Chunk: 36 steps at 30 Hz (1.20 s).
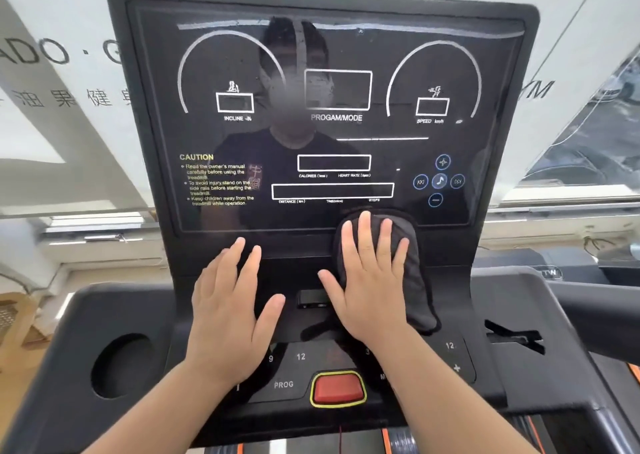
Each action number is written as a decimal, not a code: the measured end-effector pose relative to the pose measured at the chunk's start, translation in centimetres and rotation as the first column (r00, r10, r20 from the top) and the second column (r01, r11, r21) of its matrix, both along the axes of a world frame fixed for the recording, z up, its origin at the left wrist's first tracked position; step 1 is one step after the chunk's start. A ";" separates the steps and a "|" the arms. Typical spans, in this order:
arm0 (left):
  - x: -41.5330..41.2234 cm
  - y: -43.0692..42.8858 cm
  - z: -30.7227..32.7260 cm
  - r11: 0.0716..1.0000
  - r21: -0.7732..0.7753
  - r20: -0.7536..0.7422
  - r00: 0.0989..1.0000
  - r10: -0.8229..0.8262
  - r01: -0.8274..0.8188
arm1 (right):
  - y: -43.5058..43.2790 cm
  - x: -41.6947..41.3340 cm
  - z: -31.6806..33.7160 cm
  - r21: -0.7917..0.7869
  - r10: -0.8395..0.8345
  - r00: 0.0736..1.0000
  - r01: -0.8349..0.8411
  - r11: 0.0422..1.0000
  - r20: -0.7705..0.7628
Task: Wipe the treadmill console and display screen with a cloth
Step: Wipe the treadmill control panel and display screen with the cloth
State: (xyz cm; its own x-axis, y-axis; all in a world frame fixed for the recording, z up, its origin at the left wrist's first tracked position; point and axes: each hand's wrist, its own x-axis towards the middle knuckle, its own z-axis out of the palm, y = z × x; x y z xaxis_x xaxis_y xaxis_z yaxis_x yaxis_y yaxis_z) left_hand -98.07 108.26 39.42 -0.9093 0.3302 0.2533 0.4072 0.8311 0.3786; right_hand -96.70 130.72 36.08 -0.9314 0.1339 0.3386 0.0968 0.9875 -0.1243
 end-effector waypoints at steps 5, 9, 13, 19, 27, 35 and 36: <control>-1.8 0.8 2.0 1.000 -0.013 -0.063 0.998 0.009 -0.009 | 4.8 -3.3 3.9 -0.062 -0.217 0.971 0.212 0.975 -0.103; -3.6 1.1 3.9 0.999 0.005 -0.121 0.992 0.041 -0.041 | 7.8 -7.4 9.9 -0.043 -0.228 0.957 0.224 0.974 -0.180; -4.9 1.2 5.3 0.997 0.042 -0.145 0.986 0.077 -0.071 | 6.4 -11.9 16.5 -0.032 -0.197 0.937 0.197 0.980 -0.288; -5.8 1.1 5.4 0.991 0.088 -0.161 0.980 0.115 -0.102 | 0.2 -14.2 17.4 0.188 0.050 0.941 0.015 0.982 -0.334; -5.9 0.2 6.1 0.994 0.097 -0.152 0.986 0.072 -0.058 | 5.5 -8.5 8.8 0.529 0.416 0.888 -0.262 0.807 -0.195; -6.9 -1.5 6.5 0.986 0.154 -0.206 0.974 0.088 -0.057 | 7.3 -13.5 18.7 0.132 -0.069 0.928 0.125 0.983 -0.366; -6.9 -1.4 6.4 0.985 0.163 -0.202 0.975 0.089 -0.056 | 5.8 -14.5 19.7 0.114 -0.075 0.921 0.128 0.985 -0.382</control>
